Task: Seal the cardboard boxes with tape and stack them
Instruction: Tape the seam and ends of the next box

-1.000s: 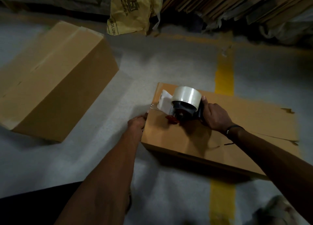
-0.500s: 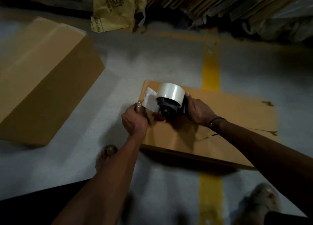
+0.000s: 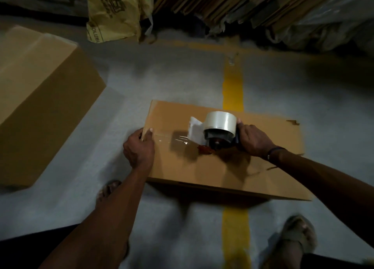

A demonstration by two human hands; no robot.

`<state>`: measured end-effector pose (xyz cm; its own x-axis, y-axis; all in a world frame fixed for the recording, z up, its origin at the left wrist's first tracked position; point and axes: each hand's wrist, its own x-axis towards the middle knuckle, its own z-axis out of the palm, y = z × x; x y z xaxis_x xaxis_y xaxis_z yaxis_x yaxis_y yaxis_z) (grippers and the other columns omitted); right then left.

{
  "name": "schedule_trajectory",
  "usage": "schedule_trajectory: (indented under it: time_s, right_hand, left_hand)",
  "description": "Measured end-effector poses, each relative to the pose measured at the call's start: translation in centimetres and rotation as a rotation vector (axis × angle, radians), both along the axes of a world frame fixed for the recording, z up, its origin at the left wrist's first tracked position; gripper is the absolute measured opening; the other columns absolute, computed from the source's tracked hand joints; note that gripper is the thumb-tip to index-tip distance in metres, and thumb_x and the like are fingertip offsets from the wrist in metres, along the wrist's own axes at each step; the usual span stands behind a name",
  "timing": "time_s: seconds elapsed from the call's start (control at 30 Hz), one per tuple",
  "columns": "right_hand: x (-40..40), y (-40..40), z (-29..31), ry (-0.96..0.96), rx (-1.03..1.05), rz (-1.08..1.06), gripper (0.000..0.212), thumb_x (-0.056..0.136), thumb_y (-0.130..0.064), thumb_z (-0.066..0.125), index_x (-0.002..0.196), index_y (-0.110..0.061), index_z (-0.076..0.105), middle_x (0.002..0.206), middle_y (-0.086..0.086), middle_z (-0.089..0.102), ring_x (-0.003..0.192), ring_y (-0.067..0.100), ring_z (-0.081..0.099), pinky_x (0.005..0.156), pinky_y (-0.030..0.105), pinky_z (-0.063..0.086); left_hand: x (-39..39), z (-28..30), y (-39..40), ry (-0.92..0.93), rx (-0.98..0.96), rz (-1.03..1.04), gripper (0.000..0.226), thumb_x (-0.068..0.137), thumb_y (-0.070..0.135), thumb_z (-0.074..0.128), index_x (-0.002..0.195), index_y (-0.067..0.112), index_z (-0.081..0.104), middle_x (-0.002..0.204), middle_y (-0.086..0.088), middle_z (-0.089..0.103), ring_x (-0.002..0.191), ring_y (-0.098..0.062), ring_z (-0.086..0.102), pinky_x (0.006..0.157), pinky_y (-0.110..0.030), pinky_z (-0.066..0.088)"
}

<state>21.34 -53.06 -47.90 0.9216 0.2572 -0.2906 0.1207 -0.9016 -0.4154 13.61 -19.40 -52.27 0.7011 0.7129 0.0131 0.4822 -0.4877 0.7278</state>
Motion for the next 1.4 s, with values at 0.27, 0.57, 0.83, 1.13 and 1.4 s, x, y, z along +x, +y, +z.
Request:
schedule_trajectory:
  time_s: [0.27,0.57,0.83,1.13,1.4]
  right_hand:
    - [-0.2,-5.9,0.2,-0.032,-0.036,-0.035,0.087,0.096,-0.069,-0.003,0.099,-0.007,0.059,0.068,0.006,0.054,0.059,0.019,0.045,0.065,0.036,0.032]
    - [-0.3,-5.9,0.4,-0.051,0.004,-0.006,0.078,0.102,-0.059,0.002,0.092,-0.005,0.056,0.067,0.006,0.054,0.059,0.020,0.047,0.065,0.040,0.040]
    - [-0.3,-6.5,-0.2,-0.095,0.045,0.046,0.057,0.108,-0.050,0.010,0.068,-0.023,0.042,0.061,0.004,0.048,0.059,0.018,0.046,0.065,0.036,0.037]
    - [0.8,-16.2,0.6,-0.088,-0.094,0.189,0.090,0.095,-0.061,0.001,0.132,0.002,0.053,0.089,0.026,0.063,0.085,0.043,0.058,0.070,0.043,0.038]
    - [-1.7,-26.5,0.8,-0.099,-0.044,-0.118,0.045,0.106,-0.038,0.024,0.072,-0.021,0.047,0.063,-0.002,0.050,0.060,0.022,0.053,0.067,0.035,0.033]
  left_hand:
    - [0.0,-0.9,-0.3,0.008,0.070,-0.054,0.044,0.101,0.042,0.058,0.133,0.012,0.066,0.128,-0.016,0.069,0.118,-0.037,0.063,0.098,-0.043,0.048]
    - [-1.8,-1.3,-10.5,0.294,0.440,-0.730,0.097,0.096,0.075,0.015,0.164,0.005,0.005,0.172,-0.014,-0.004,0.159,-0.027,-0.006,0.129,-0.045,0.005]
    - [-2.5,-0.9,-15.9,0.086,0.492,-1.050,0.052,0.103,0.063,0.041,0.134,0.027,0.062,0.162,-0.013,0.033,0.152,-0.034,0.027,0.123,-0.046,0.027]
    - [-2.1,-1.4,-15.9,0.268,0.557,-1.041,0.091,0.102,0.073,0.022,0.165,0.013,-0.005,0.171,-0.006,-0.018,0.158,-0.017,-0.018,0.129,-0.037,-0.001]
    - [-2.2,-1.9,-17.5,0.283,0.580,-0.988,0.095,0.099,0.072,0.020,0.163,0.007,-0.007,0.171,-0.010,-0.018,0.158,-0.020,-0.018,0.130,-0.043,0.005]
